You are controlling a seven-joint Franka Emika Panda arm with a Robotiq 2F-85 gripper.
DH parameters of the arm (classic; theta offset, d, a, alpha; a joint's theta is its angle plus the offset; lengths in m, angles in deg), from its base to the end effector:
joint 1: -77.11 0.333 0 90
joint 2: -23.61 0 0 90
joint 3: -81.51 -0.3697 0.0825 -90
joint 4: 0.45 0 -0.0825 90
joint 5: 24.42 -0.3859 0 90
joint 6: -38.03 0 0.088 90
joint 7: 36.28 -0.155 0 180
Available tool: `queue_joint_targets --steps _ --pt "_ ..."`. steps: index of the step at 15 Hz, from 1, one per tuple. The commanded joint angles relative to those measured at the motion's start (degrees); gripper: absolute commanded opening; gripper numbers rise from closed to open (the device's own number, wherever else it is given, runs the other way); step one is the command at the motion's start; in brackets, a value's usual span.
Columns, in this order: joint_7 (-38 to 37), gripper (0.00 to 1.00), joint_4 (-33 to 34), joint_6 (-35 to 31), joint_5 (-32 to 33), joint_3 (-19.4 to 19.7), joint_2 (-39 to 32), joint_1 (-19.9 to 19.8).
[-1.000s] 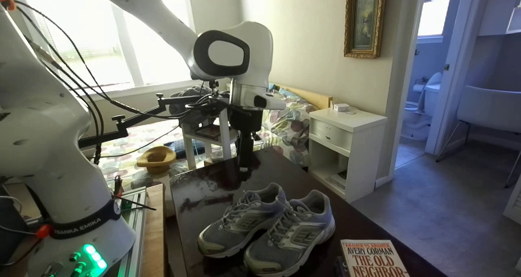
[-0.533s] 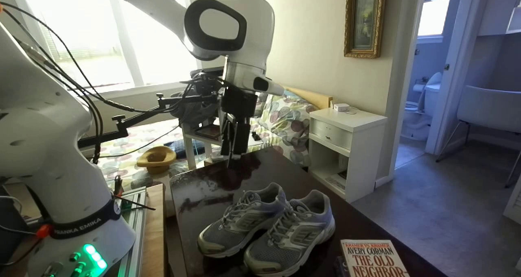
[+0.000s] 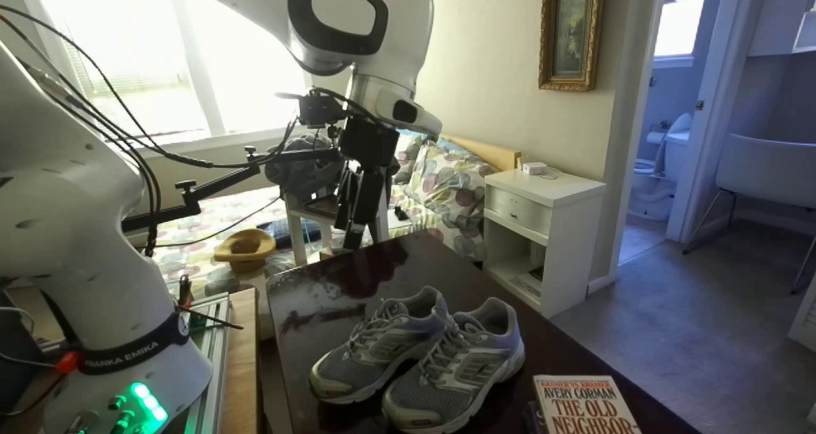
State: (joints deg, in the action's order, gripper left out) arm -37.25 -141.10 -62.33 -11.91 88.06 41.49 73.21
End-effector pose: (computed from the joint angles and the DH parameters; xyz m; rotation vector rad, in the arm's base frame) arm 0.3471 -0.0943 0.3948 2.9398 -0.1541 -0.6007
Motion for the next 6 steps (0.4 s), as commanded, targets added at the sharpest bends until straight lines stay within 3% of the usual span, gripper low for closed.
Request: queue_joint_targets --steps 1,6 --pt "1.1 1.00 0.2 1.1 -0.2 -0.6 1.2 -0.7" --pt "0.3 1.00 0.1 0.1 -0.2 -0.7 0.1 -0.7"
